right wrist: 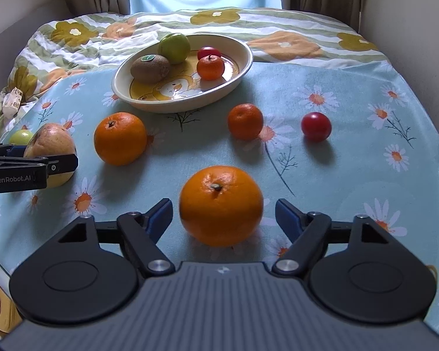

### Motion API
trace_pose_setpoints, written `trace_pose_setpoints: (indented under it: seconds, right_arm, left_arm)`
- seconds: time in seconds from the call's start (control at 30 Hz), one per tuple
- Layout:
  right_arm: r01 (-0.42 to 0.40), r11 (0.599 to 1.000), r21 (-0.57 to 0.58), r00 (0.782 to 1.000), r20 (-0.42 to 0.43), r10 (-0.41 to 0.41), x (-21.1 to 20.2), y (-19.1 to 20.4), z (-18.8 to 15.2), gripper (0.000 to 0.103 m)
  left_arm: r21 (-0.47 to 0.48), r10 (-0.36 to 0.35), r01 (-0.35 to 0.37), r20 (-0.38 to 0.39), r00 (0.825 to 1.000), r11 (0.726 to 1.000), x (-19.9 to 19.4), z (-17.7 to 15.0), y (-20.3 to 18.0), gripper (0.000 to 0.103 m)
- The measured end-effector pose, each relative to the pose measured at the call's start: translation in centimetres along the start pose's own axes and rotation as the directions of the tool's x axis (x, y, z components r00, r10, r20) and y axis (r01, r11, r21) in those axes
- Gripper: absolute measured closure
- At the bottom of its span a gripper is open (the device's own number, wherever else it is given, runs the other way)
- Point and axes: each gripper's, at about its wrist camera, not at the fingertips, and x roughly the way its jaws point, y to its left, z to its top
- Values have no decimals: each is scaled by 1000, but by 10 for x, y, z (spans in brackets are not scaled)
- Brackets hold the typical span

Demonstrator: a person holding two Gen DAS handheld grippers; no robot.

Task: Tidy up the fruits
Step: 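Grasp the large brown apple with the left tool while the right tool grasps an orange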

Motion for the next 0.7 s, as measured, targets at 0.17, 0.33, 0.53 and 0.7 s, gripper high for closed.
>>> trace_pose_setpoints:
  seconds: [0.17,0.33,0.53,0.7]
  right_arm:
    - [3,1000,2,1000,-4,-3,4,4,1,21]
    - [10,1000,4,1000,0,-10,2,4,3,27]
    - [-2,1000,9,1000,21,2,-11,8,8,27]
    - [-15,1000,12,999,46,14,-30,13,21,27]
  left_arm:
    - [0,-3,3,-3,1000,1000,-2,-1,0,26]
    - [-6,-19,19,-9,1000,1000,-6,-2,1,26]
    - [-10,-41,41,9,999,999,-26,4,1,26]
    - [-13,-51,51,32,998,999,-45,15,0,26]
